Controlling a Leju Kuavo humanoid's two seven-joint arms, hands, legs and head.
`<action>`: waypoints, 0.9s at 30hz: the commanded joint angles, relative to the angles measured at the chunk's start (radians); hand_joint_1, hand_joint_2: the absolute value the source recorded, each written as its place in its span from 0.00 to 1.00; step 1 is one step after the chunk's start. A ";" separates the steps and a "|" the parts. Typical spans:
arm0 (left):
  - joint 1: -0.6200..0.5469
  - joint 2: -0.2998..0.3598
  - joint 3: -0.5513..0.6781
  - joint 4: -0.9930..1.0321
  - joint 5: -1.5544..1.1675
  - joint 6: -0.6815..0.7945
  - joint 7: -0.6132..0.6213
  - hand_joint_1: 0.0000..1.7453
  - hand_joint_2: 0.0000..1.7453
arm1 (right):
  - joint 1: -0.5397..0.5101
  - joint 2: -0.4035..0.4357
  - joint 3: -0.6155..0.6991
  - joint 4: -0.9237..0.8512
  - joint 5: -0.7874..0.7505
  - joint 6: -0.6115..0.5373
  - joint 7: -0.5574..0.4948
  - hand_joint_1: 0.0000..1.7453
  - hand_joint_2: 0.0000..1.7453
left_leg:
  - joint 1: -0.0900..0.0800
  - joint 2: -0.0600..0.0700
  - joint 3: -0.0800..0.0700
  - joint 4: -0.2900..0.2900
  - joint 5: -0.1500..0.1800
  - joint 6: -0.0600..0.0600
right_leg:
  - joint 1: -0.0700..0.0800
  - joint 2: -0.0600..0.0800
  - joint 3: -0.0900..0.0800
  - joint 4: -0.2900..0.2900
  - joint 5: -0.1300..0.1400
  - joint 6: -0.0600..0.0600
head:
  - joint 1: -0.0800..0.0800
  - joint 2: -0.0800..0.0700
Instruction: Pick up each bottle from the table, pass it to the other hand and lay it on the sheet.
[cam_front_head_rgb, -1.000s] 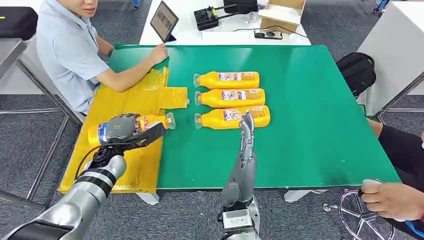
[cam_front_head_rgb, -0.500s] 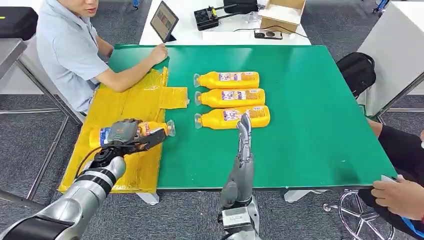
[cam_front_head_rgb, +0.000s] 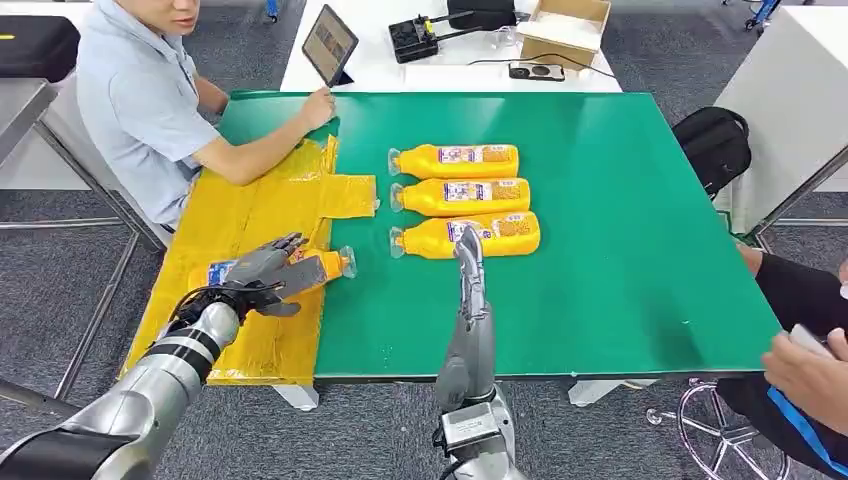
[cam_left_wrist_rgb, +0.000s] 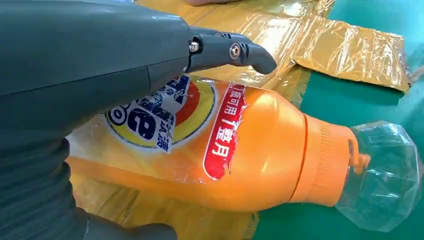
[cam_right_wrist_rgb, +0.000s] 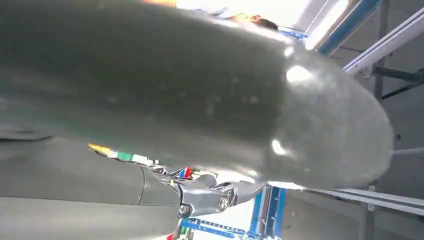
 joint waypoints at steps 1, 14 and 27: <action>0.007 0.034 -0.005 0.084 0.012 -0.075 -0.021 0.00 1.00 | -0.041 -0.009 -0.022 0.064 -0.006 0.019 -0.033 0.00 0.00 | 0.000 0.004 0.005 -0.002 -0.001 0.001 | 0.001 0.003 0.003 -0.002 0.000 -0.003 | 0.000 0.000; 0.183 -0.109 0.240 -0.428 0.467 0.154 -0.239 0.00 1.00 | -0.033 -0.024 0.023 0.055 0.010 -0.022 -0.033 0.00 0.00 | 0.001 -0.001 0.003 0.000 -0.001 0.002 | 0.001 -0.003 0.003 -0.001 -0.001 -0.002 | 0.000 0.000; 0.547 -0.279 0.148 -1.021 1.112 0.130 -0.304 0.00 1.00 | 0.028 -0.032 -0.033 0.003 0.176 -0.104 -0.033 0.00 1.00 | 0.000 0.002 0.003 -0.001 -0.003 0.002 | 0.001 0.000 0.002 -0.003 -0.002 -0.002 | 0.000 0.000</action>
